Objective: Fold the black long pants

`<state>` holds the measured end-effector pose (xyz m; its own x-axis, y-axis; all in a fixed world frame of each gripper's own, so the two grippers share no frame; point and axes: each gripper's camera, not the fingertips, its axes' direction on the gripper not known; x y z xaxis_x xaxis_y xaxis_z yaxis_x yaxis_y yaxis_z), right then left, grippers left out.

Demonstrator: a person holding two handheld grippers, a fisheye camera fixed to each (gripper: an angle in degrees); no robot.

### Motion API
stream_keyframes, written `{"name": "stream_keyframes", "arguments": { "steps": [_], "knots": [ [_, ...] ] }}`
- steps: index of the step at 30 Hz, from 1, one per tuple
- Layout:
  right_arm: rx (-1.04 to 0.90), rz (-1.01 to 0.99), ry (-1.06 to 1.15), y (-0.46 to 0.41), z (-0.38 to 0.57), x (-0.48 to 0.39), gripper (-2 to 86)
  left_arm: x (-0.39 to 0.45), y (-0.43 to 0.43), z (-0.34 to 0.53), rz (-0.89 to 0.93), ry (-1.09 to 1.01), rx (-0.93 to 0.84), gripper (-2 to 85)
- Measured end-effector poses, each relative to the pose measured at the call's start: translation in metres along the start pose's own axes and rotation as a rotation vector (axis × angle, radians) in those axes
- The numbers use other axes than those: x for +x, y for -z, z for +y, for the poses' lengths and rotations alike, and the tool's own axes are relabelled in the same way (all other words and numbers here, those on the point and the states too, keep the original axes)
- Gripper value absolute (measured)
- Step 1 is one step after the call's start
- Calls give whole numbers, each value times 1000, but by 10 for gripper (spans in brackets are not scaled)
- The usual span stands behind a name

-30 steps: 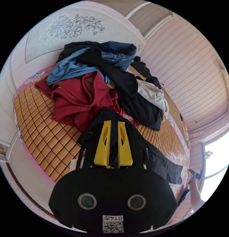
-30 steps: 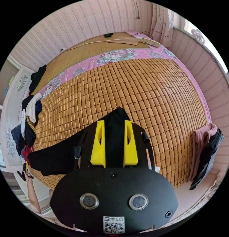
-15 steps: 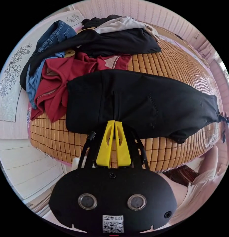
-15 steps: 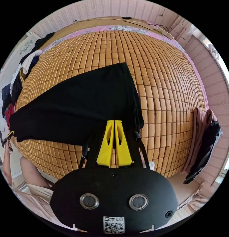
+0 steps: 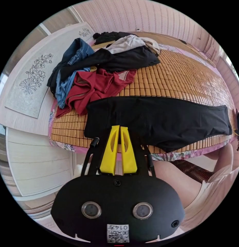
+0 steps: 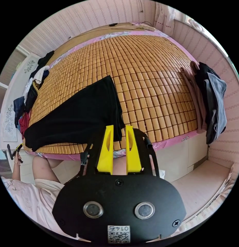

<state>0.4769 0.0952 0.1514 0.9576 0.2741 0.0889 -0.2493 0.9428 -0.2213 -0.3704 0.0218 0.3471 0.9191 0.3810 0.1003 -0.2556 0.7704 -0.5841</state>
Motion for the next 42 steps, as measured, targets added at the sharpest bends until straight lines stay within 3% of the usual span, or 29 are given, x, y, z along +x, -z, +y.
{"name": "stream_keyframes", "arguments": {
  "steps": [3, 5, 7, 13, 17, 20, 23, 26, 30, 36, 39, 42],
  "knots": [
    [-102, -231, -87, -18, 1, 32, 130, 51, 39, -12, 113, -180, 91, 5],
    [-150, -417, -132, -30, -1, 51, 101, 110, 54, -27, 182, -349, 118, 13],
    [-75, -462, -152, -22, -2, 61, 50, 156, 61, -38, 301, -455, 158, 21],
    [192, -473, -52, 41, -17, 72, 6, 320, 70, -74, 667, -803, 168, 53],
    [161, -478, -67, 29, -22, 97, 3, 431, 85, -96, 735, -964, 213, 75],
    [115, -405, -90, 18, -24, 108, 10, 504, 91, -113, 652, -1093, 202, 102],
    [68, -261, -38, 8, -30, 109, 46, 536, 93, -141, 651, -1047, 187, 109],
    [-35, -240, 71, -10, -41, 103, 96, 548, 82, -172, 619, -910, 133, 112],
    [-136, -182, 126, -17, -44, 101, 60, 572, 65, -189, 610, -888, 7, 117],
    [-238, -367, -11, -14, -38, 142, 33, 615, 65, -181, 507, -1005, -34, 99],
    [-243, -360, -53, -18, -37, 153, 48, 624, 77, -178, 499, -1049, -12, 27],
    [-173, -212, -73, -1, -29, 154, 66, 624, 96, -176, 599, -1054, 28, -3]
  ]
}}
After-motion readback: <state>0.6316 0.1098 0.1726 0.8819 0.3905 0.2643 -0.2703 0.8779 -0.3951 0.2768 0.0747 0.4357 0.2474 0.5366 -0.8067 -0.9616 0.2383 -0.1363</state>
